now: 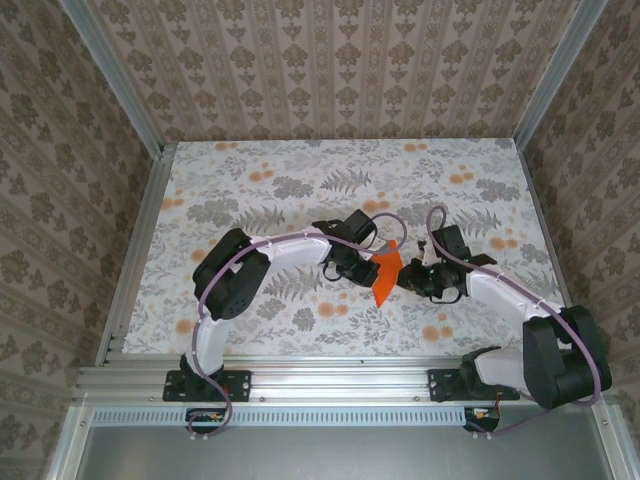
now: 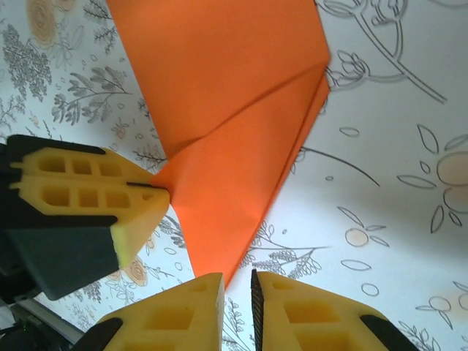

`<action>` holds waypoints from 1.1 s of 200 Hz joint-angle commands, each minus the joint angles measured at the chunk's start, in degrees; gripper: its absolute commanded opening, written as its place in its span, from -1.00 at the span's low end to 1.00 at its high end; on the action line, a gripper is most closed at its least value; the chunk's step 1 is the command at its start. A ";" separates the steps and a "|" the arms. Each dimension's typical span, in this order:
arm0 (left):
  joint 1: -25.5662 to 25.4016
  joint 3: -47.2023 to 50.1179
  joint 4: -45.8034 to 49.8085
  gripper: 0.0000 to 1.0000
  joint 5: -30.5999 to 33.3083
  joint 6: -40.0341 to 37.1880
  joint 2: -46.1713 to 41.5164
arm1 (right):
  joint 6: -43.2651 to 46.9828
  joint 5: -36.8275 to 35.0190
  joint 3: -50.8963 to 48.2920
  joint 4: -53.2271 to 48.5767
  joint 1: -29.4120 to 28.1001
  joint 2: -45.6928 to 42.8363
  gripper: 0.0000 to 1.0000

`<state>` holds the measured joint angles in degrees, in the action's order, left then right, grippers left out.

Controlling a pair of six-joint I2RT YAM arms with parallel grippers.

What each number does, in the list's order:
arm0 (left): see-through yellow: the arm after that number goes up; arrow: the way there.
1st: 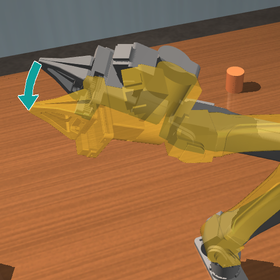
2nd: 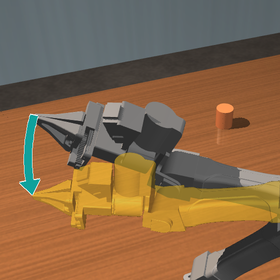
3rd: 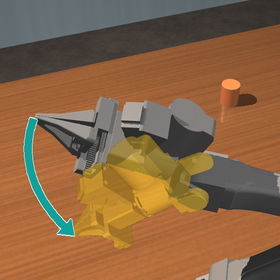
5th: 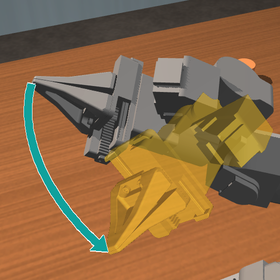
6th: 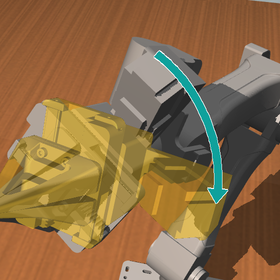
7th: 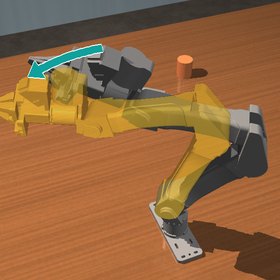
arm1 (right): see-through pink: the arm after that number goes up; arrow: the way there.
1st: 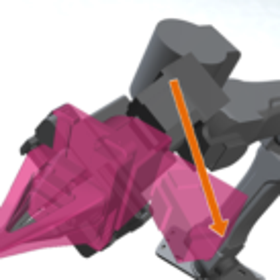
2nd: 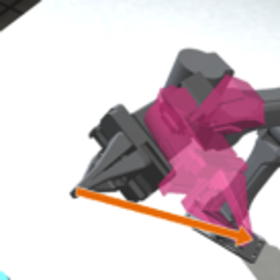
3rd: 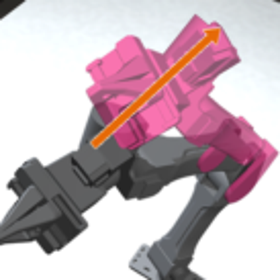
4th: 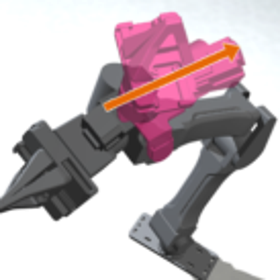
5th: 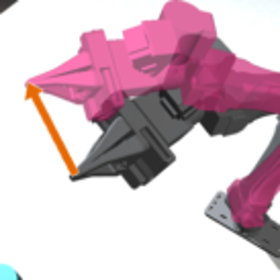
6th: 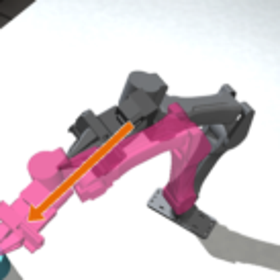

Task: Fold a paper plane with a square sheet of paper (pick it up from the middle)
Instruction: Third fold the triangle at the center of the table.

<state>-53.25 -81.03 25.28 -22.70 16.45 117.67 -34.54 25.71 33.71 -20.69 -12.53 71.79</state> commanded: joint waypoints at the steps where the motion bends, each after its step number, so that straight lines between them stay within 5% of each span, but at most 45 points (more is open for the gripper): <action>1: 0.61 -0.09 -0.73 -0.97 -0.48 -0.22 -0.42 | -1.76 2.50 -1.79 3.19 0.13 -1.20 -0.64; 173: 1.69 -1.15 -0.75 -0.98 -1.39 0.69 0.50 | -11.24 11.99 -7.87 28.44 -7.40 15.40 -0.77; 220: 2.27 -0.28 -1.60 -0.44 -0.41 1.66 -1.40 | -8.33 8.42 -7.34 23.11 -7.39 14.77 -0.77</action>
<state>-51.90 -81.03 24.36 -22.92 17.39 117.67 -44.62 36.25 26.61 5.45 -19.53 86.35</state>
